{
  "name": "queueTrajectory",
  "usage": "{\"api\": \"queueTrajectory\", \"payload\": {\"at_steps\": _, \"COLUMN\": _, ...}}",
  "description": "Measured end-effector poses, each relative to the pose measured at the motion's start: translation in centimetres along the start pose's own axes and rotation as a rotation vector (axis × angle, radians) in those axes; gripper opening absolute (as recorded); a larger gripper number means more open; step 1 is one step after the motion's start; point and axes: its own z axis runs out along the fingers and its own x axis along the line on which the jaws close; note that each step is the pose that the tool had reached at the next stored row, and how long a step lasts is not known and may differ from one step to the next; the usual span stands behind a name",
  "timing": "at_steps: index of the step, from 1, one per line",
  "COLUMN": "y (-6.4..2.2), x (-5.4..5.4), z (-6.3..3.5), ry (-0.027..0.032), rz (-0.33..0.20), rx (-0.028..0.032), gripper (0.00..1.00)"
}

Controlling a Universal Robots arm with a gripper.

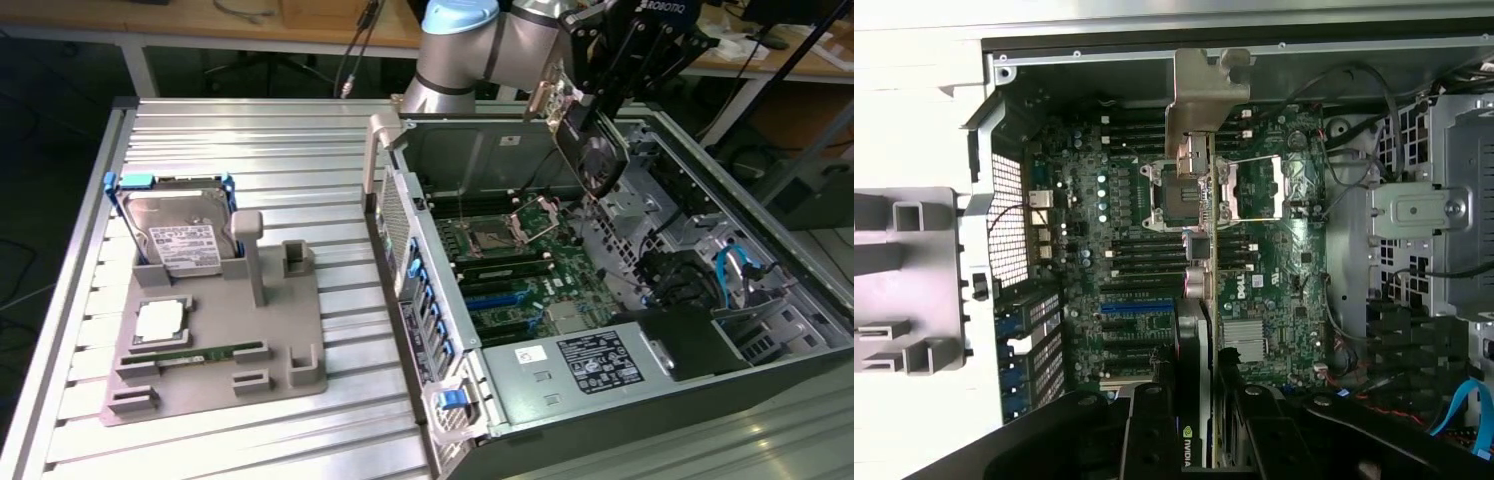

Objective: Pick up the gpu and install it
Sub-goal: 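Pick up the gpu and move the gpu toward the slot, then insert the gpu into the slot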

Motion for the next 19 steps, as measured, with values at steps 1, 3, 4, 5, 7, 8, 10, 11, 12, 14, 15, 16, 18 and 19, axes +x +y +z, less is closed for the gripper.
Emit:
{"api": "queueTrajectory", "payload": {"at_steps": 1, "y": 0.0, "x": 0.0, "z": 0.0, "ry": 0.0, "rz": 0.0, "rx": 0.0, "gripper": 0.27}}
{"api": "queueTrajectory", "payload": {"at_steps": 3, "y": 0.0, "x": 0.0, "z": 0.0, "ry": 0.0, "rz": -0.001, "rx": 0.0, "gripper": 0.27}}
{"api": "queueTrajectory", "payload": {"at_steps": 4, "y": 0.0, "x": 0.0, "z": 0.0, "ry": 0.0, "rz": -0.002, "rx": 0.0, "gripper": 0.27}}
{"api": "queueTrajectory", "payload": {"at_steps": 5, "y": 0.0, "x": 0.0, "z": 0.0, "ry": 0.0, "rz": -0.002, "rx": -0.0001, "gripper": 0.27}}
{"api": "queueTrajectory", "payload": {"at_steps": 7, "y": 0.0, "x": 0.0, "z": 0.0, "ry": 0.0, "rz": -0.003, "rx": -0.0001, "gripper": 0.27}}
{"api": "queueTrajectory", "payload": {"at_steps": 8, "y": 0.0, "x": 0.0, "z": 0.0, "ry": 0.0, "rz": -0.004, "rx": -0.0001, "gripper": 0.27}}
{"api": "queueTrajectory", "payload": {"at_steps": 10, "y": 0.0, "x": 0.0, "z": 0.0, "ry": 0.0, "rz": -0.006, "rx": -0.0001, "gripper": 0.27}}
{"api": "queueTrajectory", "payload": {"at_steps": 11, "y": 0.0, "x": 0.0, "z": 0.0, "ry": 0.0, "rz": -0.006, "rx": -0.0001, "gripper": 0.27}}
{"api": "queueTrajectory", "payload": {"at_steps": 12, "y": 0.0, "x": 0.0, "z": 0.0, "ry": 0.0001, "rz": -0.007, "rx": -0.0001, "gripper": 0.27}}
{"api": "queueTrajectory", "payload": {"at_steps": 14, "y": 0.0, "x": 0.0, "z": 0.0, "ry": 0.0, "rz": -0.008, "rx": -0.0001, "gripper": 0.27}}
{"api": "queueTrajectory", "payload": {"at_steps": 15, "y": 0.0, "x": 0.0, "z": 0.0, "ry": 0.0, "rz": -0.009, "rx": -0.0001, "gripper": 0.27}}
{"api": "queueTrajectory", "payload": {"at_steps": 16, "y": 0.0, "x": 0.0, "z": 0.0, "ry": 0.0, "rz": -0.009, "rx": -0.0001, "gripper": 0.27}}
{"api": "queueTrajectory", "payload": {"at_steps": 18, "y": 0.0, "x": 0.0, "z": 0.0, "ry": 0.0001, "rz": -0.01, "rx": -0.0001, "gripper": 0.27}}
{"api": "queueTrajectory", "payload": {"at_steps": 19, "y": 0.0, "x": 0.0, "z": 0.0, "ry": 0.0001, "rz": -0.011, "rx": -0.0002, "gripper": 0.27}}
